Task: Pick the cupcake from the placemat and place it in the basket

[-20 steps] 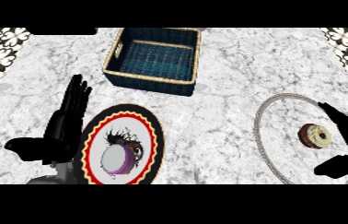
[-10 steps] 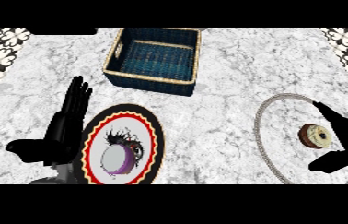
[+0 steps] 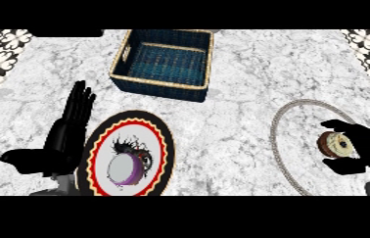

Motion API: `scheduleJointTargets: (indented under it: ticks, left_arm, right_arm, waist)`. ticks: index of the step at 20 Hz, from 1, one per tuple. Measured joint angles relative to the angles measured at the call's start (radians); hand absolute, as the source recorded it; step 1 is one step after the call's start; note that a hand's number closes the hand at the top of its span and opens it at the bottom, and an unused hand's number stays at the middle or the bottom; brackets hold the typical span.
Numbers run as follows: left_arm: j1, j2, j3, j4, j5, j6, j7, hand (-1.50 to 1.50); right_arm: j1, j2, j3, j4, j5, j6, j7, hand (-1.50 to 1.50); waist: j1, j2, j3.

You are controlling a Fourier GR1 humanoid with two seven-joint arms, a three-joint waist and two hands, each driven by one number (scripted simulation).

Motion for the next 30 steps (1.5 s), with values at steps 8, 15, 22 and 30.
scheduleJointTargets:
  ticks: [8, 15, 22, 30]
  left_arm:
    - [0.005, -0.017, -0.009, -0.017, -0.02, 0.006, 0.016, 0.0]
    - [-0.015, -0.026, -0.042, -0.01, -0.031, -0.012, 0.018, 0.0]
    - [-0.061, -0.04, -0.094, 0.004, -0.032, -0.046, 0.02, 0.0]
    - [-0.102, -0.057, -0.131, 0.037, -0.039, -0.063, 0.024, 0.0]
  right_arm:
    - [0.003, -0.026, 0.05, 0.037, 0.087, -0.053, -0.104, 1.5]
    - [-0.125, 0.194, 0.257, -0.004, 0.245, -0.059, 0.101, 1.5]
    - [-0.316, 0.364, 0.468, 0.051, 0.286, -0.102, 0.352, 1.5]
    - [-0.534, 0.403, 0.628, 0.07, 0.211, -0.273, 0.628, 1.5]
  waist:
    - [0.001, -0.003, -0.005]
    - [0.065, 0.004, -0.016]
    - [0.189, 0.028, -0.004]
    - [0.242, 0.031, 0.001]
